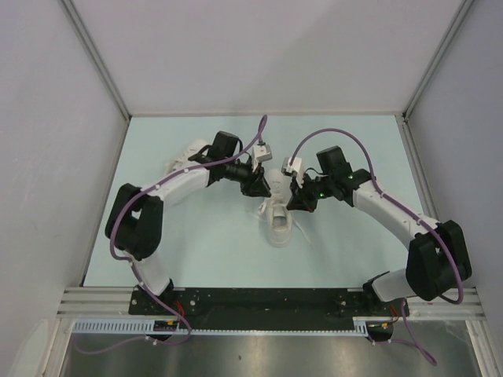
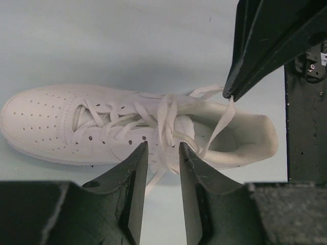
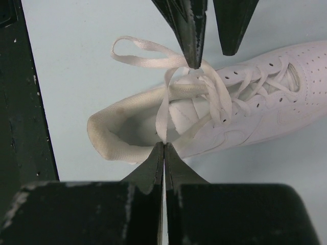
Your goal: Tie the shoes
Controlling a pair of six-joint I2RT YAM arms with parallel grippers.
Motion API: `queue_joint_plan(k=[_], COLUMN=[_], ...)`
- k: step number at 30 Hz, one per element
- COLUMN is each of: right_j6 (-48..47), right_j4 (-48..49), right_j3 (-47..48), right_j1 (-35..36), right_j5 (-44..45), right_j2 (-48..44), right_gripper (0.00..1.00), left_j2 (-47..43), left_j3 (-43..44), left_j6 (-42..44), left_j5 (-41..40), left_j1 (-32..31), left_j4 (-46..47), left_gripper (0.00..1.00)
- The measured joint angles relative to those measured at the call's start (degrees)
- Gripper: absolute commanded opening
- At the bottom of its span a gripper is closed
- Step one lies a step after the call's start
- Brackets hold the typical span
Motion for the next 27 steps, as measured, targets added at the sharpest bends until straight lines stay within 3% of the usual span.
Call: queue_joint_plan(k=[10,13,14,19,27], right_j6=[0.2,0.2,0.2,0.2,0.2], right_j4=[0.3,0.3,0.3,0.3,0.4], right_j3=[0.0,0.0,0.0,0.0,0.0], right_j1=[0.5,0.5,0.6,0.8,0.9], right_j5=[0.0,0.0,0.0,0.0,0.0], right_j2=[0.0,0.0,0.1,0.3,0.7], right_gripper=[0.0,0.0,0.0,0.0,0.0], left_j2=[3.8,4.5,4.8,5.3,5.1], left_j3=[2.8,3.7,4.0,4.4,4.3], left_j6=[-1.1,-1.0,-1.0,-0.8,-0.6], left_j5=[-0.1,0.0,0.0,0.9,2.3], left_j1=[-0.3,-0.5,-0.5,-0.7,-0.7], left_j4=[-0.8,-1.4,-1.6,-2.2,-1.9], left_gripper=[0.27,0.18,0.11,0.0,0.0])
